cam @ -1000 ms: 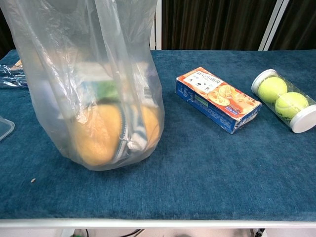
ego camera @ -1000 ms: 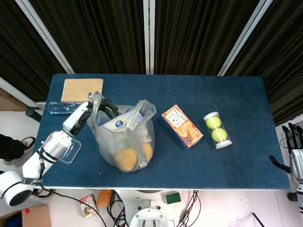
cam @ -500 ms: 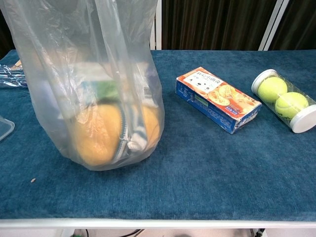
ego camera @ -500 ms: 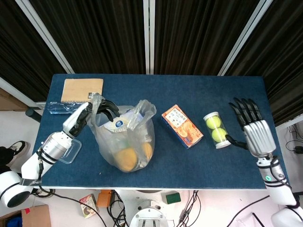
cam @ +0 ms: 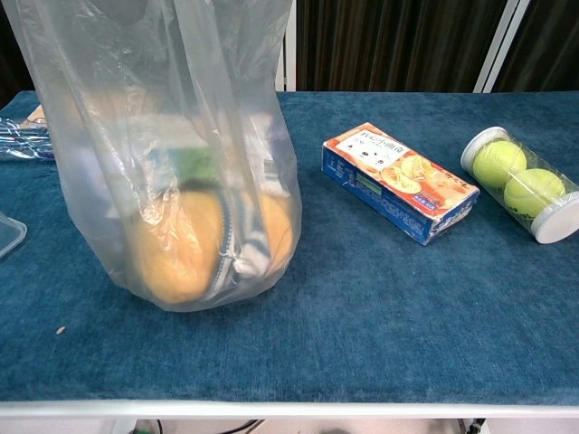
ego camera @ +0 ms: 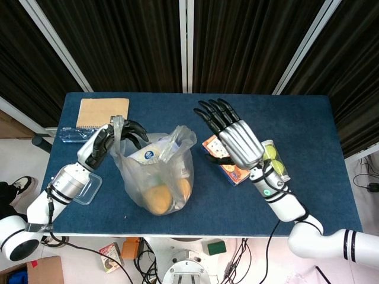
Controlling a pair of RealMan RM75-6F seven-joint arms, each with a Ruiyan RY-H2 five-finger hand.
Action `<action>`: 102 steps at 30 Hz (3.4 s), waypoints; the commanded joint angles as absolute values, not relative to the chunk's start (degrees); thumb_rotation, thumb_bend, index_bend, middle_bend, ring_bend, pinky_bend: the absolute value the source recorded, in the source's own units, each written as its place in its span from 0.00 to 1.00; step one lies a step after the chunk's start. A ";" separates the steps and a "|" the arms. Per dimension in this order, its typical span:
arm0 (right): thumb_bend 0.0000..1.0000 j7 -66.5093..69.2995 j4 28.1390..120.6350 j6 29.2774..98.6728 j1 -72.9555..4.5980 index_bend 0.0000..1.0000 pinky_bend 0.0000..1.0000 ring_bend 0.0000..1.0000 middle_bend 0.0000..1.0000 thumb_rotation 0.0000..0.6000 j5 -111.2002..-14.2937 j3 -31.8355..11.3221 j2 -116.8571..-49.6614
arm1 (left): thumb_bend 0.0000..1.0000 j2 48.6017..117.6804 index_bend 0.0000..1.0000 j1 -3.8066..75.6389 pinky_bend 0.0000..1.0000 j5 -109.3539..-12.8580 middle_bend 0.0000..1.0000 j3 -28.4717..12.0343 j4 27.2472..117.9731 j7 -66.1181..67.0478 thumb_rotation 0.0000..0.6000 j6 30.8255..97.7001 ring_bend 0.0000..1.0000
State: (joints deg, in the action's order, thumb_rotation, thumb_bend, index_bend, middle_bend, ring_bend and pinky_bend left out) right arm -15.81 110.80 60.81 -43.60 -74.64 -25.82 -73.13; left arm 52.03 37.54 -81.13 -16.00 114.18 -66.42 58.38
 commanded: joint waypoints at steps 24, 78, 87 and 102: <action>0.27 -15.90 91.37 62.76 -62.19 0.00 0.00 0.00 0.00 1.00 -64.46 -33.26 -89.86 | 0.00 52.19 0.37 37.91 0.47 -80.50 0.42 -16.70 113.73 -66.72 0.01 55.28 0.33; 0.29 -22.59 87.31 66.97 -72.24 0.00 0.00 0.00 0.00 1.00 -51.51 -36.53 -89.98 | 0.00 53.97 0.40 41.73 0.55 -83.45 0.50 -23.71 116.05 -83.99 0.02 43.24 0.41; 0.30 -21.02 87.93 65.85 -68.34 0.00 0.00 0.00 0.00 1.00 -49.87 -33.73 -86.96 | 0.00 51.83 0.47 41.68 0.66 -92.24 0.59 -21.82 112.53 -100.45 0.02 49.09 0.49; 0.09 -6.29 97.20 60.63 -55.33 0.00 0.00 0.00 0.00 1.00 -61.04 -25.30 -74.65 | 0.00 51.64 0.47 44.48 0.65 -80.82 0.57 -22.82 109.76 -98.22 0.00 50.94 0.49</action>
State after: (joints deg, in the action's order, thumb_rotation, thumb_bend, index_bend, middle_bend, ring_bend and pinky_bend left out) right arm -10.67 94.76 60.63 -58.37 -56.50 -27.00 -77.31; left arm 51.32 43.95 -83.45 -22.17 109.80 -100.57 51.26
